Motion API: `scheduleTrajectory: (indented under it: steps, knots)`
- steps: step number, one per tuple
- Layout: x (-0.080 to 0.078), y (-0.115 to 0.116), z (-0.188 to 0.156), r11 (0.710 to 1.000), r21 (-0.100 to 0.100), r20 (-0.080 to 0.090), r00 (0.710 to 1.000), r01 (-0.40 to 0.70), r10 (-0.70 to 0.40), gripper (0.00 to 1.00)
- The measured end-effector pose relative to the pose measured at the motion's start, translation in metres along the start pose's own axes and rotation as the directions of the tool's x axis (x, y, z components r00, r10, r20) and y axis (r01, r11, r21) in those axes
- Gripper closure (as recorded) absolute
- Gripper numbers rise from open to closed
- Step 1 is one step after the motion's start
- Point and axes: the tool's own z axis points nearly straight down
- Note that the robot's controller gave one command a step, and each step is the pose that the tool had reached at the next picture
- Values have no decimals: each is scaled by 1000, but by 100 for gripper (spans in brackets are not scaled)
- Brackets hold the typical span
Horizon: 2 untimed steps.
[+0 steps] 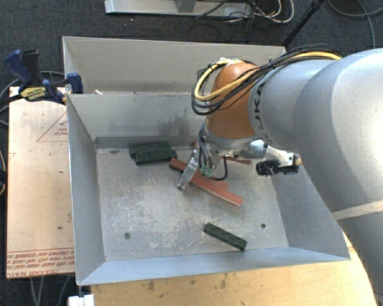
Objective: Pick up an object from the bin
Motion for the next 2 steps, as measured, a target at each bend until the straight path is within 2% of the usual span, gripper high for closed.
scheduleTrajectory:
  steps: [1,2]
  knots:
    - [2,10,-93,1000,3,-2,1000,27,-27,100]
    - [-8,53,-74,996,7,-8,996,90,-90,100]
